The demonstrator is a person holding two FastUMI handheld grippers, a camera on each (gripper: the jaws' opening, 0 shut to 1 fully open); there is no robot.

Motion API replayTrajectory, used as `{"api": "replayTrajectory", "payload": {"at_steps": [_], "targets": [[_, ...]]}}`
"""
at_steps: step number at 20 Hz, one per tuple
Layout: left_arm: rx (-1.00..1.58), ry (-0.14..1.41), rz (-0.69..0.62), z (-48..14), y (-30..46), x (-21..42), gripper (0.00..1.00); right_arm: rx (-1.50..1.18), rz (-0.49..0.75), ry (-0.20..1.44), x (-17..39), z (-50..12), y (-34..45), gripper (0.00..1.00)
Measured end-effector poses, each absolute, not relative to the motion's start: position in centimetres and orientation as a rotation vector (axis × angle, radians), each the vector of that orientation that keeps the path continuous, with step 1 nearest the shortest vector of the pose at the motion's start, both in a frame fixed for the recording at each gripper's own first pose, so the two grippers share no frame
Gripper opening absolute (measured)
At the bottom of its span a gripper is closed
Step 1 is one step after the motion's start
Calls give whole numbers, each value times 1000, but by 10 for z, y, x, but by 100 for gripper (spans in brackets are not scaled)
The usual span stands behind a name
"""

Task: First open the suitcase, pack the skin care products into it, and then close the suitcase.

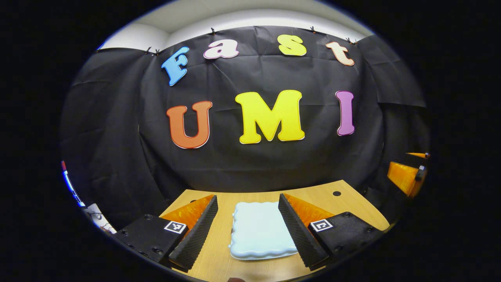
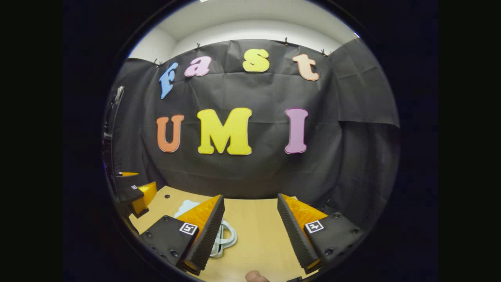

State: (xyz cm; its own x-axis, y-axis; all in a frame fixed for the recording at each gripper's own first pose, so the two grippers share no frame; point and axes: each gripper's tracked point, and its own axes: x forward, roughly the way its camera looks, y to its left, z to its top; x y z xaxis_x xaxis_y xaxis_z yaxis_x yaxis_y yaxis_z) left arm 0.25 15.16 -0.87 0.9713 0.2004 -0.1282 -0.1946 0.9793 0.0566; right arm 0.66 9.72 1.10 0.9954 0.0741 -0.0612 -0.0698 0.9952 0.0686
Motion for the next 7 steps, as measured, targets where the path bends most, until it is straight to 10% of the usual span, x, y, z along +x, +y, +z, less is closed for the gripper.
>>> {"api": "replayTrajectory", "payload": {"at_steps": [7], "targets": [[61,57,234,20,193,-34,99,22,134,74,-5,14,159,81]]}}
